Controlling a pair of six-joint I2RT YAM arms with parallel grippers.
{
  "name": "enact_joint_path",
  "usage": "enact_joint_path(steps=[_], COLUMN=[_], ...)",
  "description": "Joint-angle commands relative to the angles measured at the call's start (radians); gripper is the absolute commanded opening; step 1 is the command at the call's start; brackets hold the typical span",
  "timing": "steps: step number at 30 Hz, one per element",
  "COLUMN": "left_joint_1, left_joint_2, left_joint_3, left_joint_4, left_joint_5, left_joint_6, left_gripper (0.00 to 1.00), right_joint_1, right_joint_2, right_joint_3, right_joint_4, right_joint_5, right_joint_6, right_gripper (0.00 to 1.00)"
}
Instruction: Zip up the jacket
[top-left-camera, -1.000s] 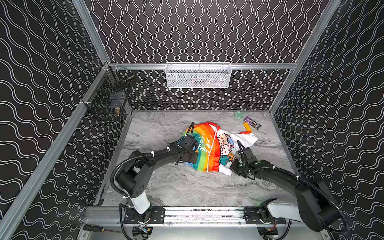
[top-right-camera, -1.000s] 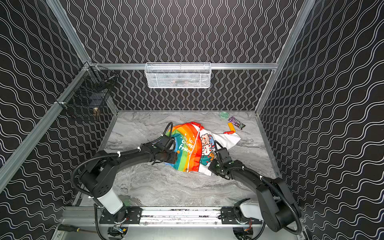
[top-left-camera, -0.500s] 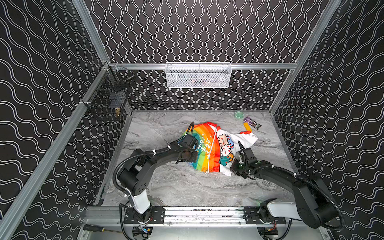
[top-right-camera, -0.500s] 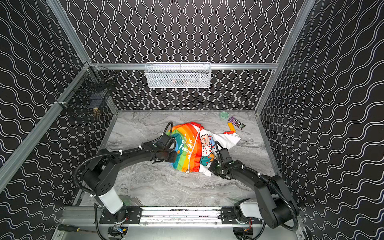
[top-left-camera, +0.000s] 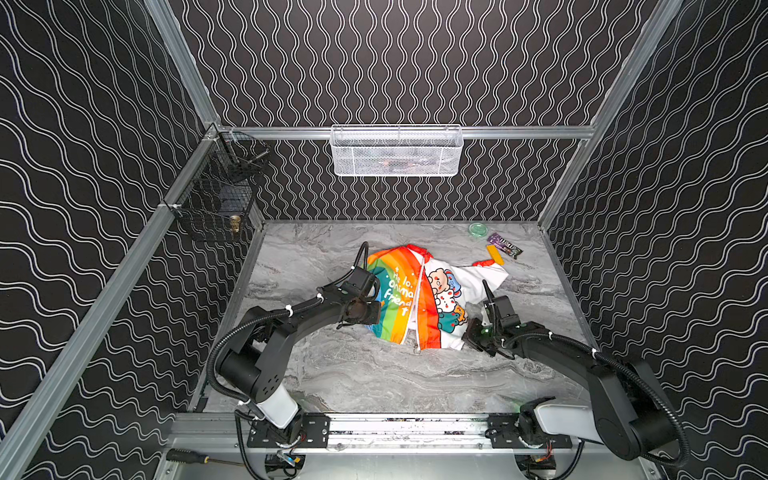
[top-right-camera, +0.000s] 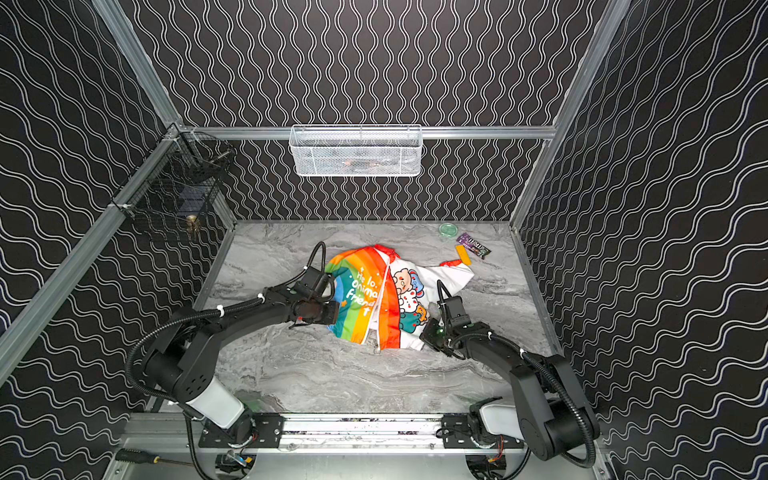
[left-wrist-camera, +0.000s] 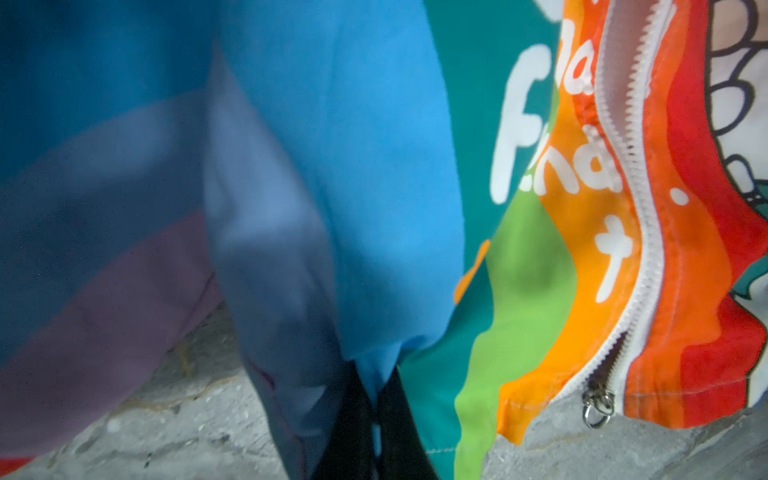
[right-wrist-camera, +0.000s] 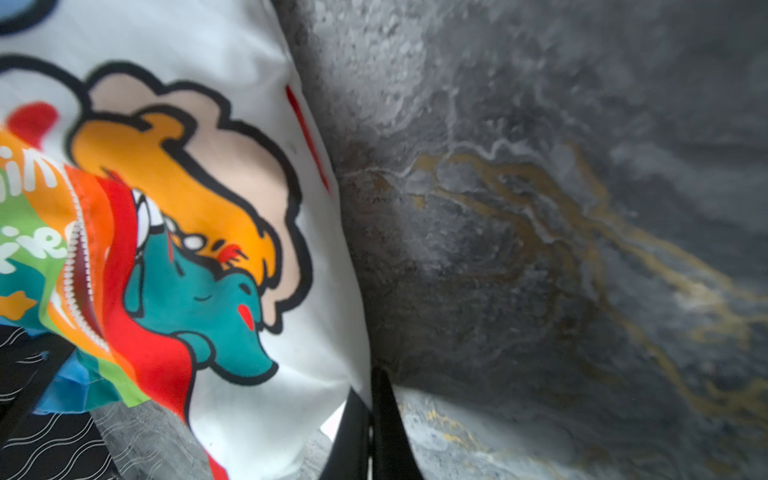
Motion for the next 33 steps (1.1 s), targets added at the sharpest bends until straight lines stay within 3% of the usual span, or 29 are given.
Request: enact_joint_path(steps=[1,3,6,8,12,18,20,25,33], left_joint_1=[0.013,0.015,0.015,0.016,0.016,0.016,0.017,0.011,-0.044], left_joint_2=[-0.017,-0.028,-0.052,-0.079,-0.137,-0.243,-0.267,-0.293,-0.250], left_joint_3=[-0.015,-0.023,-0.027,-0.023,0.001,0.020,0.021,-0.036,-0.163], left_joint_4=[-0.021,-0.019,-0.029,-0.047,-0.108,-0.162,-0.169,-0.085,0.157], left_joint_5=[-0.040,-0.032,-0.026,-0.030,-0.055,-0.025,0.000,0.153,0.298], left_joint_6=[-0.006,-0.007,-0.009,-0.009,-0.008,-0.022,-0.035,-0.108,-0.254], left_gripper=[0.00,0.03,0.24,0.33,0.41,0.47,0.46,0.42,0.37], right_joint_1=[-0.005,-0.005,-0.005,-0.005,-0.005,-0.002,0.016,0.170,0.346], right_joint_2=[-0.005,-0.009,-0.035,-0.064,-0.112,-0.135,-0.115,-0.013,0.154], right_joint_3=[-0.006,-0.003,0.015,0.035,0.086,0.170,0.201,0.274,0.301], right_joint_4=[-0.022,-0.027,-0.049,-0.079,-0.136,-0.147,-0.133,-0.069,0.030], right_joint_5=[0.035,0.029,0.032,0.045,0.065,0.037,0.005,-0.031,-0.037], right_joint_6=[-0.002,-0.007,-0.014,-0.020,-0.043,-0.103,-0.106,-0.057,0.029], right_gripper=[0.00,0.04,0.28,0.42,0.52,0.53,0.49,0.36,0.29])
